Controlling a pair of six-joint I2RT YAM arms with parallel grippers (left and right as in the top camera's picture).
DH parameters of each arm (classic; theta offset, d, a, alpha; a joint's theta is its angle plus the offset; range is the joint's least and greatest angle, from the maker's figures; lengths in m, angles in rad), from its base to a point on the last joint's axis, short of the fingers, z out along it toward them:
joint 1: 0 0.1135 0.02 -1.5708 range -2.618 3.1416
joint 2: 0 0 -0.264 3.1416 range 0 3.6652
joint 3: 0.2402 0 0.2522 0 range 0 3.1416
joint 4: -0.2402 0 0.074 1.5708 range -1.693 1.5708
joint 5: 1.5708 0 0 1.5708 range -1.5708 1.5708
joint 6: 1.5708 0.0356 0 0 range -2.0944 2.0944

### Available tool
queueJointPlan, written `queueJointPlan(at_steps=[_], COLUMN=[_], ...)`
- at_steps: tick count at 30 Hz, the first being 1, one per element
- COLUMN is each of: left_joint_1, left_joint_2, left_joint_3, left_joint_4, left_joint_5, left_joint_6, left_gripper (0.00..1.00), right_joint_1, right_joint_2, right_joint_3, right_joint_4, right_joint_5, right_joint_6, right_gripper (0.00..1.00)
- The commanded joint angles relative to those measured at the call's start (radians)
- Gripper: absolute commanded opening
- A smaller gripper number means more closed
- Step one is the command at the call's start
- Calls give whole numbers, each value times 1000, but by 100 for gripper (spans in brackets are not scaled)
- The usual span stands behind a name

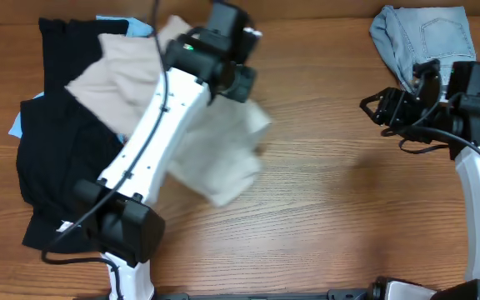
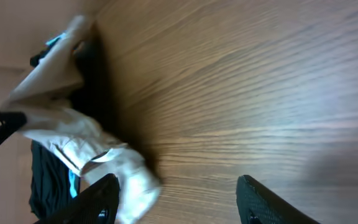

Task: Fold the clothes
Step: 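Grasp the beige shorts with the left gripper and drag them rightward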

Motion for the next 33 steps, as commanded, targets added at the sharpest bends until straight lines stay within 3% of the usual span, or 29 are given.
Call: queueJointPlan(at_steps=[1,2,3,4,5,6,10,16,19,27,33], left_joint_1=[-69,-84,-96,-108,-116,-121,-116,-85,-98,-202,-260], left_joint_2=[54,71,89,108,122,134,127,94,120,199,306], left_joint_3=[26,26,26,26,26,26,43,89,74,32,32], left_joint_4=[96,133,169,210,240,267,245,-76,-199,-199,-188], left_joint_5=[35,35,35,33,34,33,22,39,176,209,14], left_joint_6=[-11,-11,-10,-6,4,10,15,267,440,592,584], left_gripper=[6,13,32,66,93,100,100,100,100,100,98], right_joint_1=[-37,-43,-48,-50,-50,-50,-50,-50,-50,-50,-50], right_joint_2=[-23,-23,-23,-23,-23,-23,-23,-23,-23,-23,-23], right_joint_3=[33,33,33,33,33,33,33,32,32,32,32], right_joint_4=[-16,-19,-21,-23,-27,-28,-46,-72,-76,-84,-88], right_joint_5=[8,16,31,52,74,85,106,155,179,181,181], right_joint_6=[-7,-7,-11,-14,-14,-14,-14,-18,-27,-27,-26], right_gripper=[64,65,66,69,70,71,75,76,76,76,77])
